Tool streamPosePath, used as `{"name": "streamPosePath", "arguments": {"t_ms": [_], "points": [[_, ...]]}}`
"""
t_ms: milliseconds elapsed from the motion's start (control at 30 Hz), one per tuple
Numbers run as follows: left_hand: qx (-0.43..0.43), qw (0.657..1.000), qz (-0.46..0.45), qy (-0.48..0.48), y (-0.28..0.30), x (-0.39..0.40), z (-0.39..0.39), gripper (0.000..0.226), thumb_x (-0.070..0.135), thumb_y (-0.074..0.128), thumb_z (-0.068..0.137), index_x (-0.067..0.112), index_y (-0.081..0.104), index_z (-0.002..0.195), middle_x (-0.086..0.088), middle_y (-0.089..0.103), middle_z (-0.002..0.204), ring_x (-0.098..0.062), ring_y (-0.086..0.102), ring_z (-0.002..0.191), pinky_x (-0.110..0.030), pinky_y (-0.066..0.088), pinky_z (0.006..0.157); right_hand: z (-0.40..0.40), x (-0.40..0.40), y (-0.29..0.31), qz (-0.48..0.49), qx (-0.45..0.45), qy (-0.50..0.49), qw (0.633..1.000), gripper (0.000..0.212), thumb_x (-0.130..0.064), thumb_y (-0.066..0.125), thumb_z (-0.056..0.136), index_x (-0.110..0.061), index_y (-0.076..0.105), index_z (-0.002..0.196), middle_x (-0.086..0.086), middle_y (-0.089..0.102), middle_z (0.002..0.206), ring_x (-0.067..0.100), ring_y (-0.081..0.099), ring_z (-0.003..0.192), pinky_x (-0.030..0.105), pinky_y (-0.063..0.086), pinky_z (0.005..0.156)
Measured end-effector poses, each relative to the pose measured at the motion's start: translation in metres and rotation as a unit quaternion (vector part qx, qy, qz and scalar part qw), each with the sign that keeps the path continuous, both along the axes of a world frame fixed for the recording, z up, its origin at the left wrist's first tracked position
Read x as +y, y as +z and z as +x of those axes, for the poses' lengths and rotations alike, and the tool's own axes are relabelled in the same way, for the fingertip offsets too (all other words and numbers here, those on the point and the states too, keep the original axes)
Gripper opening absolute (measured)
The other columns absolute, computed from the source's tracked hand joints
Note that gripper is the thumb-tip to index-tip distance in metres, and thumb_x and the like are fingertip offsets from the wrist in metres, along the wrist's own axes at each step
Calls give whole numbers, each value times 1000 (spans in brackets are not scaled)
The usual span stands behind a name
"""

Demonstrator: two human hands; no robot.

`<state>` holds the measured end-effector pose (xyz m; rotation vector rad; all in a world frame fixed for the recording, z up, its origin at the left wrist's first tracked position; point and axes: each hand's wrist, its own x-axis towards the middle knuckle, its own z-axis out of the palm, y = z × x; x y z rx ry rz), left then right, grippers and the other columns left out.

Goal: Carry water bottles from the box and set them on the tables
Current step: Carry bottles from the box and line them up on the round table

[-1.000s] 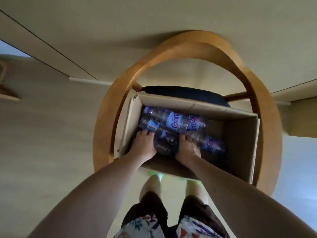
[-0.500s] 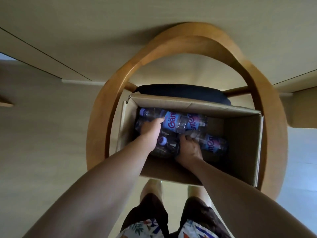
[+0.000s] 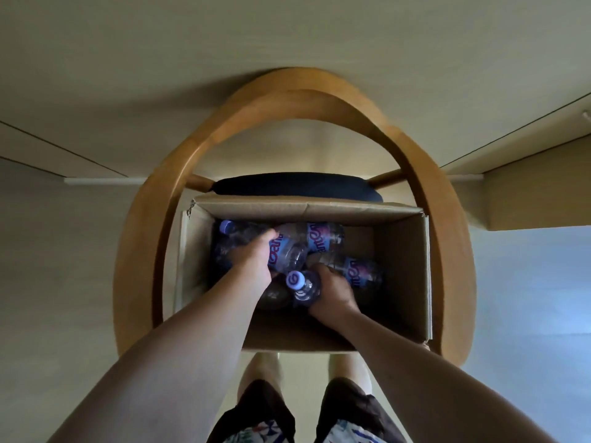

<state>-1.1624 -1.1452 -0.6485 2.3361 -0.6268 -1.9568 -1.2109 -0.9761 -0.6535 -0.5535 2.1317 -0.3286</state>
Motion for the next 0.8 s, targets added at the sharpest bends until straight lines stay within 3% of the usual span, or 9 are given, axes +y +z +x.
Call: {"name": "streamPosePath", "arguments": {"t_ms": [67, 167, 300, 333, 433, 533, 633, 733, 800], "points": [[-26, 999, -24, -26, 4, 3, 5, 79, 28, 92, 67, 11, 50, 132, -15, 64, 116, -31, 68, 96, -49, 60, 87, -3, 3, 7, -16, 18, -68, 997, 62, -30, 85, 66, -31, 61, 123, 0, 76, 110, 25, 70, 104, 18, 43, 74], [-72, 984, -47, -153, 18, 6, 15, 83, 32, 88, 72, 7, 44, 138, -14, 60, 121, -33, 66, 105, -39, 55, 85, -13, 1, 24, 1, 21, -133, 991, 72, -31, 93, 54, -26, 62, 119, 0, 76, 104, 25, 71, 99, 14, 40, 60], [-24, 936, -27, -350, 45, 9, 29, 64, 21, 90, 56, 4, 61, 110, -10, 71, 78, -22, 72, 58, -25, 55, 49, -24, 3, 51, 7, 32, -190, 981, 73, -31, 97, 44, -25, 55, 103, -4, 68, 93, 25, 69, 96, 24, 41, 67], [-14, 920, -28, -390, 54, 10, 28, 62, 19, 90, 49, 5, 64, 103, -10, 73, 73, -23, 73, 56, -27, 58, 48, -26, 5, 59, -1, 39, -206, 978, 73, -31, 98, 45, -24, 56, 105, -2, 69, 97, 26, 68, 98, 25, 42, 69], [30, 873, -32, -486, 80, 14, 17, 69, 18, 88, 37, 13, 66, 102, -14, 75, 90, -32, 75, 78, -44, 65, 76, -28, 15, 89, -29, 59, -270, 961, 72, -31, 97, 52, -21, 59, 112, 1, 71, 107, 25, 67, 104, 27, 46, 77], [112, 854, -23, -507, 113, 20, -3, 61, 6, 87, 48, 13, 66, 104, -11, 78, 75, -28, 76, 65, -38, 63, 60, -34, 34, 126, -68, 58, -338, 937, 62, -27, 96, 55, -23, 59, 105, -6, 71, 100, 21, 69, 98, 35, 56, 83], [168, 823, -17, -542, 150, 30, -32, 59, 12, 83, 47, 15, 67, 104, -9, 79, 76, -25, 77, 68, -34, 61, 62, -43, 64, 163, -135, 28, -433, 891, 63, -27, 96, 43, -30, 64, 97, -13, 72, 93, 8, 69, 88, 28, 55, 71], [223, 794, -7, -565, 189, 55, -66, 56, 14, 74, 38, 9, 69, 94, -14, 78, 81, -29, 74, 68, -35, 60, 63, -51, 100, 195, -213, 6, -539, 815, 61, -20, 89, 34, -21, 73, 93, -2, 78, 88, 18, 75, 82, 35, 61, 71], [261, 774, -3, -577, 218, 86, -86, 57, 13, 71, 30, 8, 68, 87, -16, 74, 83, -32, 69, 73, -37, 56, 73, -58, 129, 217, -260, -14, -587, 766, 59, -16, 86, 35, -17, 75, 92, 0, 79, 83, 16, 76, 72, 32, 60, 61]]}}
